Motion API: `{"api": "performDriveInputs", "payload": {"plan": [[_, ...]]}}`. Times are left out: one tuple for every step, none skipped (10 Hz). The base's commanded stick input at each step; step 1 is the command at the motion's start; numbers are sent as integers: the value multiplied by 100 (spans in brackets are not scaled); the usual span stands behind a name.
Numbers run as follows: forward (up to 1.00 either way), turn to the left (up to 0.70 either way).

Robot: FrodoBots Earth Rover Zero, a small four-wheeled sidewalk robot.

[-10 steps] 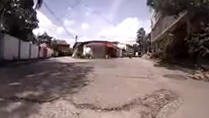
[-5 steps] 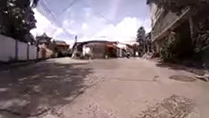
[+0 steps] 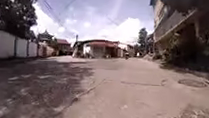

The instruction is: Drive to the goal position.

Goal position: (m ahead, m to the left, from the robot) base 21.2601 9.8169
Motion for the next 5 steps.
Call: {"api": "performDriveInputs", "payload": {"plan": [[9,0],[0,0],[0,0],[0,0],[0,0]]}}
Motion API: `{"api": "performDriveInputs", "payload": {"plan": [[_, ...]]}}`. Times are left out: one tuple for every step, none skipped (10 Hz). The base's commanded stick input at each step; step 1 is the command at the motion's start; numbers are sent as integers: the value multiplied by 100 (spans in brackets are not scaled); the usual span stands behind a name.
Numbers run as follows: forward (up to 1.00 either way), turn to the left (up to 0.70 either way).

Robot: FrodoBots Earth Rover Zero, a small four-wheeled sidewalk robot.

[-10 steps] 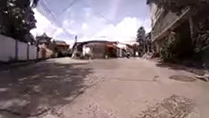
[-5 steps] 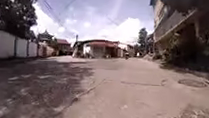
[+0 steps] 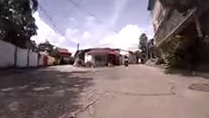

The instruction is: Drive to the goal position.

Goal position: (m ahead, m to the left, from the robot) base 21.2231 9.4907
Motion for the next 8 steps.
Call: {"api": "performDriveInputs", "payload": {"plan": [[0,0],[0,0],[0,0],[0,0],[0,0],[38,0],[70,0],[70,0]]}}
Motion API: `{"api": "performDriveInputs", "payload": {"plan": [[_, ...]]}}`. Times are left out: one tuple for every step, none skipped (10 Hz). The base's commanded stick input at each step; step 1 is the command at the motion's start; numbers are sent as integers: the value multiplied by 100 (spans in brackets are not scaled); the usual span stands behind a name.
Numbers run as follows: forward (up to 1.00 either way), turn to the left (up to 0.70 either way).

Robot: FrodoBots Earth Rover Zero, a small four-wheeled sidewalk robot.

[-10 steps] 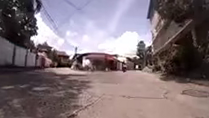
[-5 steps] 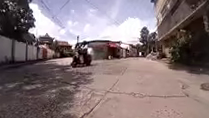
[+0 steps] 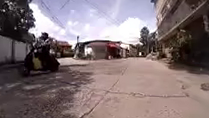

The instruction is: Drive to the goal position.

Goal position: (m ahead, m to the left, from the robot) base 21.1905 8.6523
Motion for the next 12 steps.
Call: {"api": "performDriveInputs", "payload": {"plan": [[70,0],[70,0],[70,0],[70,0],[70,0],[70,0],[70,0],[70,0],[70,0],[70,0],[70,0],[70,0]]}}
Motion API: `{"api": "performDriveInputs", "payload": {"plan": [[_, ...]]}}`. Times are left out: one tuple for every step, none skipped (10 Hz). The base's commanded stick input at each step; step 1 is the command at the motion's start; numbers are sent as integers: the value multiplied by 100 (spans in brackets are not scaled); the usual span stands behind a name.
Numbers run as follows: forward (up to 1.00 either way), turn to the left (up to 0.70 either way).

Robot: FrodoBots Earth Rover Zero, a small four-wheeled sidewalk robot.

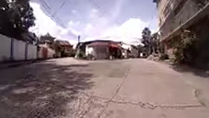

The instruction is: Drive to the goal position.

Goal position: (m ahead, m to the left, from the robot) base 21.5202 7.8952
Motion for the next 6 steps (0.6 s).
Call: {"api": "performDriveInputs", "payload": {"plan": [[70,0],[70,0],[70,0],[70,0],[70,0],[70,0]]}}
